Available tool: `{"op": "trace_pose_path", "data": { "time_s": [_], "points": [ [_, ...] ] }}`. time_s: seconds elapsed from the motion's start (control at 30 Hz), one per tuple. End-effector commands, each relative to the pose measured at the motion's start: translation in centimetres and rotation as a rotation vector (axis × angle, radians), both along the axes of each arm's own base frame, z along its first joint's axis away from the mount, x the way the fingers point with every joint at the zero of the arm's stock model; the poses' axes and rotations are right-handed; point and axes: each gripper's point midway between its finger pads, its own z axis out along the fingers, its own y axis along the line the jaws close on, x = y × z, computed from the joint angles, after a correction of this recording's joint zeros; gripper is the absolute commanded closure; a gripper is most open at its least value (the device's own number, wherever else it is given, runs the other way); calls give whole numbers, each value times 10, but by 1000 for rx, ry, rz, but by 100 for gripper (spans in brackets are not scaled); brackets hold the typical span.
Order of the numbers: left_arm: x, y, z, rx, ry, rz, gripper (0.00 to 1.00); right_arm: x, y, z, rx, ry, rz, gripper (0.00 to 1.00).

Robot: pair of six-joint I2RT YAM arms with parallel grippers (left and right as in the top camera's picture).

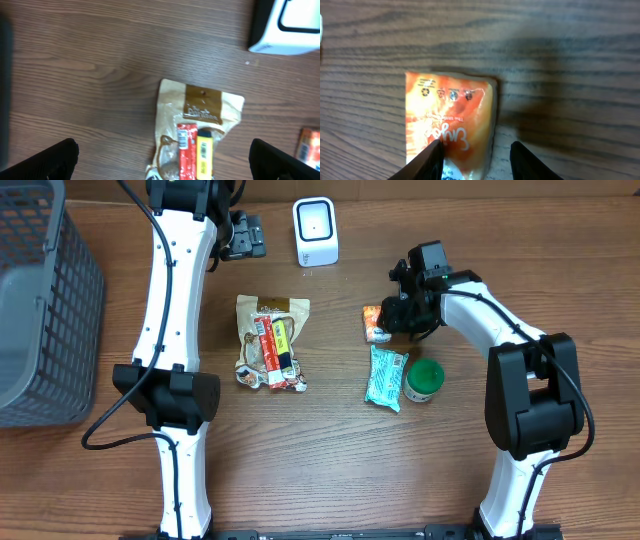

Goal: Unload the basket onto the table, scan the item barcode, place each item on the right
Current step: 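Close the right gripper on the orange box and lift it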

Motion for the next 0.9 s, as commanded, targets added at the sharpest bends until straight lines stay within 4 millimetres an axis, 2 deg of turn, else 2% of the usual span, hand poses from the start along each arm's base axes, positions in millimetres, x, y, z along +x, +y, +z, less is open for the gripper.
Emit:
{"op": "trace_pose_path", "data": {
  "time_s": [0.0, 0.1, 0.27, 0.43, 0.47, 0.5, 0.57, 0.73, 0.87],
  "points": [
    [3, 26, 13, 40, -43, 62, 0, -4, 4, -6, 17, 1, 12, 57],
    [3, 39, 13, 33, -40, 98, 0, -5, 3, -8, 17, 1, 13, 57],
    [2, 58, 12, 25, -32, 139, 0, -5, 4, -7, 21, 0, 13, 65],
    [2, 80, 10, 26, -27, 185, 0, -7, 9, -6, 49, 8, 23, 66],
    [2, 84, 9, 25, -24, 196, 0, -6, 10, -5, 54, 7, 24, 69],
    [2, 87, 7, 23, -20, 201, 0, -6, 11, -4, 61, 5, 25, 76],
    [2, 91, 3, 20, -10, 209, 0, -4, 13, -1, 91, 8, 17, 96],
    [-1, 96, -3, 23, 14, 219, 0, 1, 27, 26, 317, 17, 45, 96],
    [-3, 97, -12, 25, 41, 221, 0, 2, 32, 67, 612, 24, 83, 96]
  ]
}}
